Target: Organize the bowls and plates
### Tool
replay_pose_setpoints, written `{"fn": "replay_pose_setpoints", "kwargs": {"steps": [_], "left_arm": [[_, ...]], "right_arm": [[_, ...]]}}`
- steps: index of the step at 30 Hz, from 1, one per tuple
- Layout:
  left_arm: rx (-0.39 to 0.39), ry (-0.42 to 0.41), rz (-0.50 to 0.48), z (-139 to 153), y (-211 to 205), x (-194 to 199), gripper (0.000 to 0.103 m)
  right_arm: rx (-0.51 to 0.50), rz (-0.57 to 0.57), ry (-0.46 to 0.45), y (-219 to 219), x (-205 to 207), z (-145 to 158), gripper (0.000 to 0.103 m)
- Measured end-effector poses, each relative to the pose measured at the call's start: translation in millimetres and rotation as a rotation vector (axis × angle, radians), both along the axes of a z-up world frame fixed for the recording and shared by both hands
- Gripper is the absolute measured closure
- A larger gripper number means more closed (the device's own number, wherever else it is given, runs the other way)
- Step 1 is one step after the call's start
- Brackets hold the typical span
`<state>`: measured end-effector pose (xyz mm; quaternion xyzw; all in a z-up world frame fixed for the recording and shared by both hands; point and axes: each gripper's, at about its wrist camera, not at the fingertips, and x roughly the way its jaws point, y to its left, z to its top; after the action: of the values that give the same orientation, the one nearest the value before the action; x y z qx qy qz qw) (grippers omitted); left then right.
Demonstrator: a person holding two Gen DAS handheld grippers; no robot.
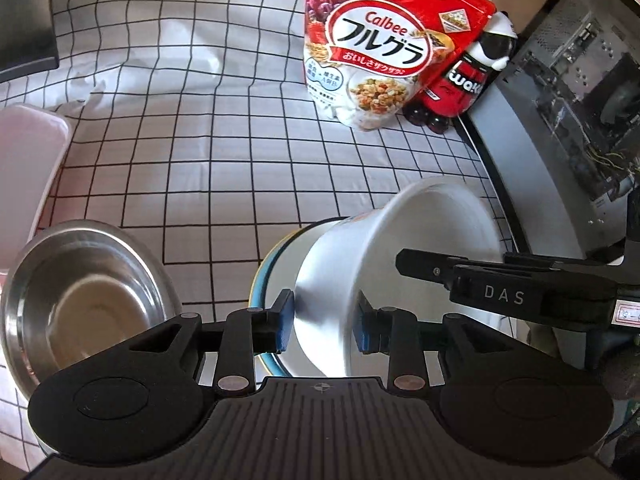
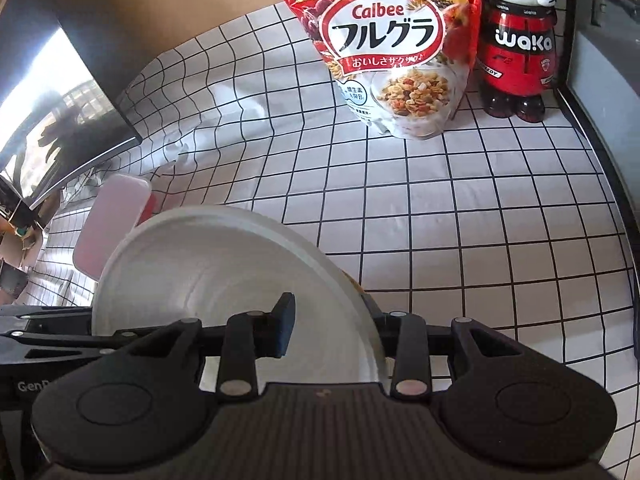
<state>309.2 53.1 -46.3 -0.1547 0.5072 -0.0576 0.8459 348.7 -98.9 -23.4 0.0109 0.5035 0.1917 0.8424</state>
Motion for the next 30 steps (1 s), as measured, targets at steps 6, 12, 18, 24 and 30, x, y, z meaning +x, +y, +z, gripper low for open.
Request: {"fn": "replay_pose_setpoints", "kwargs": {"steps": [6, 12, 18, 24, 30], "left_arm": [[-0.063, 0.004, 0.053, -2, 17, 3, 0.071], [-0.028, -0.014, 0.074, -2, 23, 3, 0.071], [0.002, 0.020, 0.094, -18, 29, 6, 0.070], [-0.021, 0.014, 0.084, -21, 29, 8, 0.070], [0.023, -0.002, 0.077, -26, 29, 4, 0.062]], "right_arm": [[0.000, 0.009, -0.001, 2, 5, -2, 0.068], [-0.027, 0.020, -0.019, 6, 7, -3, 0.068], [-0.074, 0.029, -0.062, 6, 9, -3, 0.068], [-0.102, -0.002, -0.030, -1, 16, -15, 0.068], [-0.124, -0.008, -0.027, 0, 13, -20, 0.067]]}}
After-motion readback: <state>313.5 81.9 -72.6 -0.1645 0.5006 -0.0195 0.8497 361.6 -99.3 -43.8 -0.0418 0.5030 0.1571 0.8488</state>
